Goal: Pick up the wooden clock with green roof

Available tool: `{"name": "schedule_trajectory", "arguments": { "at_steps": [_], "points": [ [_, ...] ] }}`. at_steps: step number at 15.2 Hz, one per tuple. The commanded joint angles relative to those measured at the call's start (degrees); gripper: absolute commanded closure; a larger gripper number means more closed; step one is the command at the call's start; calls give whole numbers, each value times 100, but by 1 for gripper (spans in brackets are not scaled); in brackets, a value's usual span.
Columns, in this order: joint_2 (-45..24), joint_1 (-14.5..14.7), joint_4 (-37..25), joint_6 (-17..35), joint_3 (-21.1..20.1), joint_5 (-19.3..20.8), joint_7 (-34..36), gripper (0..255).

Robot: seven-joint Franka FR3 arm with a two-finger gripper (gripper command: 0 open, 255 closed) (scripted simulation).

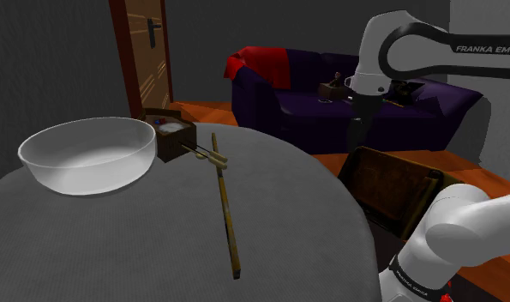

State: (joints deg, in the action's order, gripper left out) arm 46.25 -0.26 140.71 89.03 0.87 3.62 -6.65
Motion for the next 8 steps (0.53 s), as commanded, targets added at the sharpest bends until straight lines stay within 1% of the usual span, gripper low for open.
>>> {"name": "schedule_trajectory", "arguments": {
  "at_steps": [1, 8],
  "points": [
    [0, 0, 0, 0, 0, 0, 0, 0],
    [-778, 323, -588, 360, -691, -597, 768, 0]
  ]
}}
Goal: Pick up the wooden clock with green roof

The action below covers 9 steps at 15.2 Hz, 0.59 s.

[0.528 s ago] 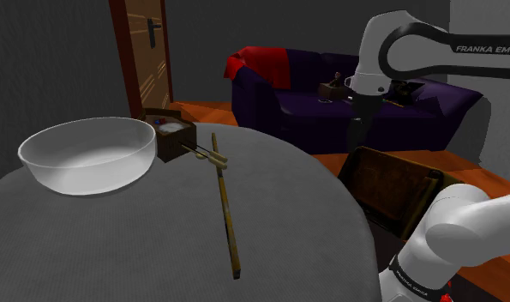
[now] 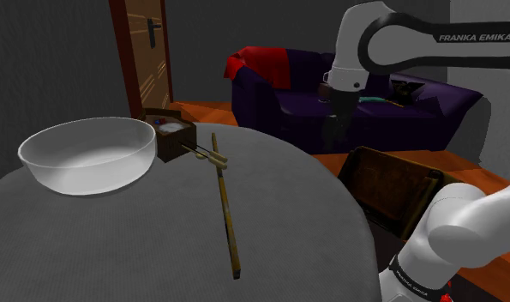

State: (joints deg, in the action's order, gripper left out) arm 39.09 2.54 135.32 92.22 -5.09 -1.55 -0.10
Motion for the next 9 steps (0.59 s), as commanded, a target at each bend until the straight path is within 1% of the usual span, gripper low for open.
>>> {"name": "schedule_trajectory", "arguments": {
  "at_steps": [1, 5, 9],
  "points": [
    [-187, 81, -156, 90, -189, -144, 219, 0],
    [-722, 201, -637, 271, -558, -348, 638, 0],
    [-1303, 292, -1208, 417, -914, -454, 1061, 0]
  ]
}}
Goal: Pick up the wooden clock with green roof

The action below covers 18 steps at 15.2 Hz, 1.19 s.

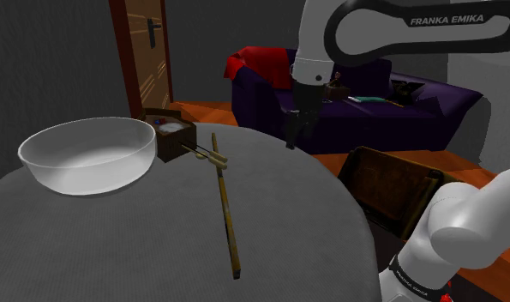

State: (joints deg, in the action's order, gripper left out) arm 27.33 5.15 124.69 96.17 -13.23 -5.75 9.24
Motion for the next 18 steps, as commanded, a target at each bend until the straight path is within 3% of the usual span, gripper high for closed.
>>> {"name": "schedule_trajectory", "arguments": {
  "at_steps": [1, 10, 18],
  "points": [
    [-280, 50, -301, 52, -187, -44, 235, 0],
    [-1812, 233, -1998, 154, -947, 201, 1271, 0],
    [-3537, 697, -4127, -178, -1488, 1002, 2275, 0]
  ]
}}
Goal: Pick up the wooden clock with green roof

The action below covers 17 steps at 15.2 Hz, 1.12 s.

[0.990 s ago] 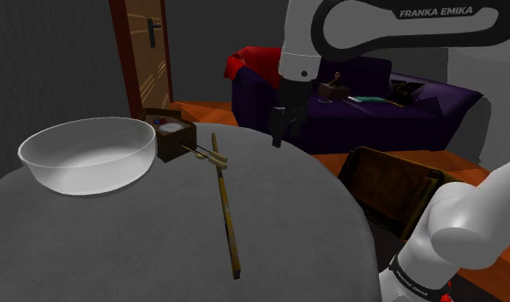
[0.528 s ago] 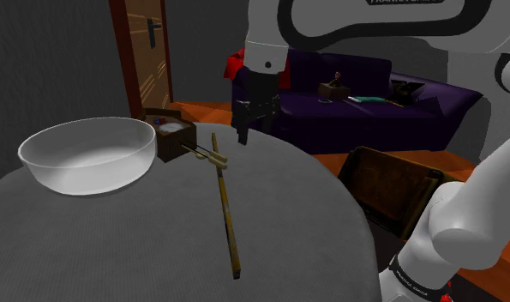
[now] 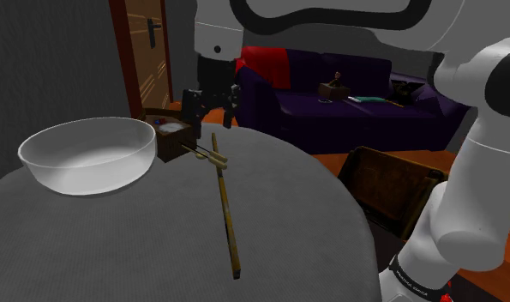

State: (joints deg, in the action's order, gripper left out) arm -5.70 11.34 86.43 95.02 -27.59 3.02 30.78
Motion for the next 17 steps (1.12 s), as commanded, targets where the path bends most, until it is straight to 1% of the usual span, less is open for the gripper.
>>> {"name": "schedule_trajectory", "arguments": {
  "at_steps": [1, 3, 4, 11, 13, 14, 17],
  "points": [
    [-485, 186, -638, -152, -96, 263, 240, 0],
    [-1023, 450, -1391, -377, -161, 562, 458, 0],
    [-1183, 546, -1627, -453, -161, 647, 511, 0],
    [-974, 419, -794, 191, -138, 539, 490, 0],
    [-962, 411, -732, 241, -136, 533, 489, 0],
    [-970, 414, -752, 229, -136, 536, 490, 255],
    [-1015, 440, -817, 203, -140, 560, 512, 255]
  ]
}}
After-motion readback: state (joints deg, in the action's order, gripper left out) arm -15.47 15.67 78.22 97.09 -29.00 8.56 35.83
